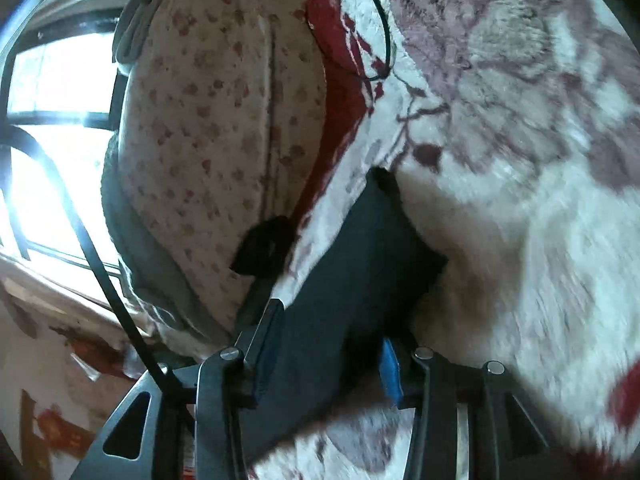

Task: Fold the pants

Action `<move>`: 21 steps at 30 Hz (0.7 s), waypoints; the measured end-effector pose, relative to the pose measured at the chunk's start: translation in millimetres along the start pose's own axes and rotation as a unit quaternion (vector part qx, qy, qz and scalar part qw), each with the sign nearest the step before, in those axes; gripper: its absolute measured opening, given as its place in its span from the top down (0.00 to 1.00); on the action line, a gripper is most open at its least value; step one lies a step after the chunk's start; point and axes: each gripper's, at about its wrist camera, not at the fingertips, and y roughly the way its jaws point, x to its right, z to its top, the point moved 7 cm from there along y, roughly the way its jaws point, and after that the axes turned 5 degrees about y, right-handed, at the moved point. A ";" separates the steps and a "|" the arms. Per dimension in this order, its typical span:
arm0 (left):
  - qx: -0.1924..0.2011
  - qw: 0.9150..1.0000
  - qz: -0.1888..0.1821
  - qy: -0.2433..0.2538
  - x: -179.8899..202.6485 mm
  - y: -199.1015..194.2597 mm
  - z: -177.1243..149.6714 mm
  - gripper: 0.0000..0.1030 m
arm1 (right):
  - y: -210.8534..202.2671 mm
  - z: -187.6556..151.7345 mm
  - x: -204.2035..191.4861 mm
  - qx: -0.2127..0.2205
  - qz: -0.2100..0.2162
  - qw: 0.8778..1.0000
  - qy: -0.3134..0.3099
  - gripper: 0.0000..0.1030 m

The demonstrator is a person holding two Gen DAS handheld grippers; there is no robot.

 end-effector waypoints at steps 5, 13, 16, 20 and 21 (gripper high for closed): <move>0.003 1.000 -0.002 -0.004 0.8 3.2 5.2 0.55 | -14.9 17.4 -3.2 0.040 0.032 0.998 0.022 0.60; 0.011 1.000 0.009 -0.003 -5.0 7.9 14.7 0.55 | 2.7 3.7 -0.9 0.010 -0.039 0.997 -0.062 0.75; 0.019 1.000 0.007 -0.004 -5.8 10.3 23.4 0.55 | 3.1 4.5 3.5 0.007 -0.038 0.997 -0.060 0.83; 0.028 0.999 -0.020 -0.009 1.3 17.0 34.4 0.54 | -1.4 6.3 10.4 0.004 -0.032 0.998 -0.051 0.92; 0.024 1.000 -0.017 0.000 4.3 23.0 35.2 0.58 | -2.3 6.4 10.5 0.005 -0.032 0.998 -0.053 0.93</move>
